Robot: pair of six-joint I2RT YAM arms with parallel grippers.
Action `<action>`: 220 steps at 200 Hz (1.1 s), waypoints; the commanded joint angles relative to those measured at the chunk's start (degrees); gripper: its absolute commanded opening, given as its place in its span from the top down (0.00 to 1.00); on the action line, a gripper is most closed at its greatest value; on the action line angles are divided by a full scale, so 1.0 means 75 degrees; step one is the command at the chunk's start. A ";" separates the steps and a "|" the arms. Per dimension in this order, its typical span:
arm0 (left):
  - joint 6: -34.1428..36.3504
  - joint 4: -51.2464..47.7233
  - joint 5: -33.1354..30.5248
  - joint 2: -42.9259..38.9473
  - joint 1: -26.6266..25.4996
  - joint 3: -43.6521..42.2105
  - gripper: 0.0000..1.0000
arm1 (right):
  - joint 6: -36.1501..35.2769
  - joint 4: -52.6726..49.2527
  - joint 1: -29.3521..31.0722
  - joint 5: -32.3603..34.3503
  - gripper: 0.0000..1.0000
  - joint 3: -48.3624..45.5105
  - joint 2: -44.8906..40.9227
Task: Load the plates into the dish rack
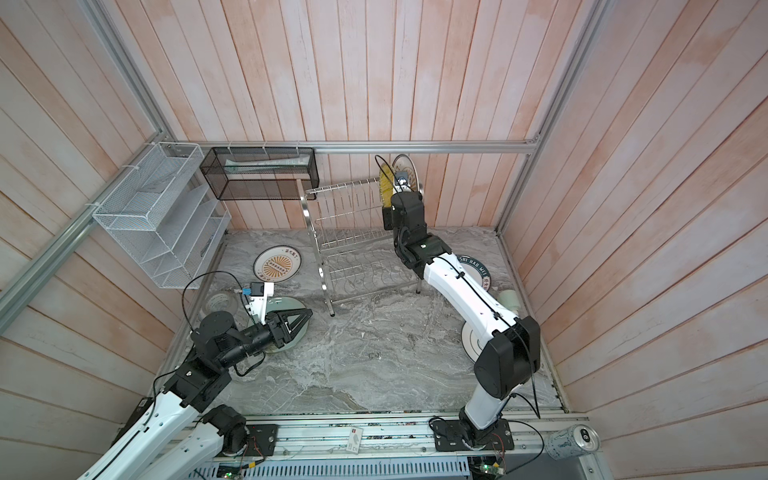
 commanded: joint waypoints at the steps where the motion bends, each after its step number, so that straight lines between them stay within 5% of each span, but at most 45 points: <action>1: 0.0158 -0.0013 -0.0031 -0.0068 -0.0038 0.0004 0.58 | -0.0034 0.0149 0.0094 0.0097 0.90 0.0338 -0.0037; 220: 0.0217 -0.0189 -0.0095 -0.0161 -0.0038 -0.0029 0.58 | -0.0373 0.0194 0.0196 0.0333 0.86 0.0526 -0.0302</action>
